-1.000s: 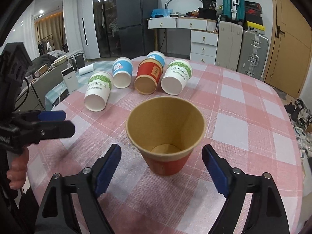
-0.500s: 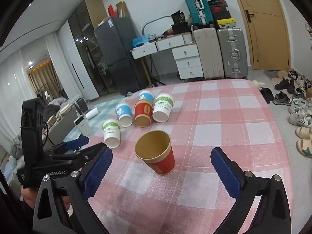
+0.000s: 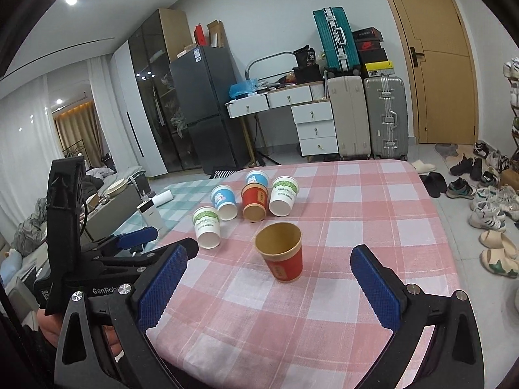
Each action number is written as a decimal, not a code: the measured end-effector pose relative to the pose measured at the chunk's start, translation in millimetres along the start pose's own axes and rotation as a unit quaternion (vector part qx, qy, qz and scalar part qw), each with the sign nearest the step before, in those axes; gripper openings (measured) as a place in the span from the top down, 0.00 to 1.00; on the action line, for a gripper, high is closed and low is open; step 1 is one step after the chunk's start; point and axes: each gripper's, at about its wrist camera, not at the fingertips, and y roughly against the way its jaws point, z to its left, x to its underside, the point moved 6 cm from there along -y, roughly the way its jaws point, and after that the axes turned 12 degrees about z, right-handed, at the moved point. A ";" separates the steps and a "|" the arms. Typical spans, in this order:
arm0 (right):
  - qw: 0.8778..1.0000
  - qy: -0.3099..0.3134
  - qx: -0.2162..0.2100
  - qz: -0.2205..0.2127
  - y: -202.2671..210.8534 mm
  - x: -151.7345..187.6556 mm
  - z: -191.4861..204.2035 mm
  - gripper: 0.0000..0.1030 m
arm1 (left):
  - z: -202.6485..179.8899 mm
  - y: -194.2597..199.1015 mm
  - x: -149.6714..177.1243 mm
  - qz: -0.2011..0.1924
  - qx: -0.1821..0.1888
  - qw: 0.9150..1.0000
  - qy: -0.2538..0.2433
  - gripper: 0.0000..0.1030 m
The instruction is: Flip cup upright
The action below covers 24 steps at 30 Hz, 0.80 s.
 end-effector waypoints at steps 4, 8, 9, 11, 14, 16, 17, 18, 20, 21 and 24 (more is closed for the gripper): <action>1.000 0.015 0.009 -0.013 13.7 10.0 13.4 0.00 | -1.8 24.2 14.9 -0.008 -0.003 1.000 0.002 0.01; 0.999 0.030 0.018 -0.029 27.3 20.1 27.8 0.00 | -4.1 47.2 30.9 -0.017 -0.007 1.000 0.002 0.01; 0.999 0.032 0.021 -0.030 29.8 22.5 30.1 0.00 | -4.7 52.7 34.3 -0.020 -0.008 1.000 0.001 0.01; 0.999 0.030 0.024 -0.035 35.6 27.3 32.7 0.00 | -4.6 63.0 40.6 -0.027 -0.011 1.000 0.002 0.01; 0.999 0.024 0.026 -0.037 43.4 34.8 34.3 0.00 | -3.6 76.8 50.9 -0.030 -0.014 0.999 0.003 0.01; 0.998 0.021 0.033 -0.040 48.8 39.2 34.1 0.00 | -3.1 83.4 56.4 -0.029 -0.015 0.999 0.006 0.01; 0.998 0.020 0.034 -0.042 51.0 40.5 34.4 0.00 | -3.3 87.9 60.0 -0.031 -0.012 0.999 0.006 0.01; 0.998 0.017 0.034 -0.044 54.4 42.6 34.5 0.00 | -2.7 89.5 60.3 -0.033 -0.012 0.999 0.006 0.01; 0.998 0.013 0.035 -0.047 58.4 44.7 34.3 0.00 | -4.0 95.8 64.0 -0.035 -0.014 0.999 0.003 0.01; 0.998 0.011 0.034 -0.049 60.7 46.3 35.0 0.00 | -5.2 98.5 65.0 -0.037 -0.013 0.999 0.002 0.01; 0.998 0.012 0.033 -0.047 60.0 46.5 37.3 0.00 | -9.3 105.8 68.1 -0.039 -0.013 0.999 -0.004 0.01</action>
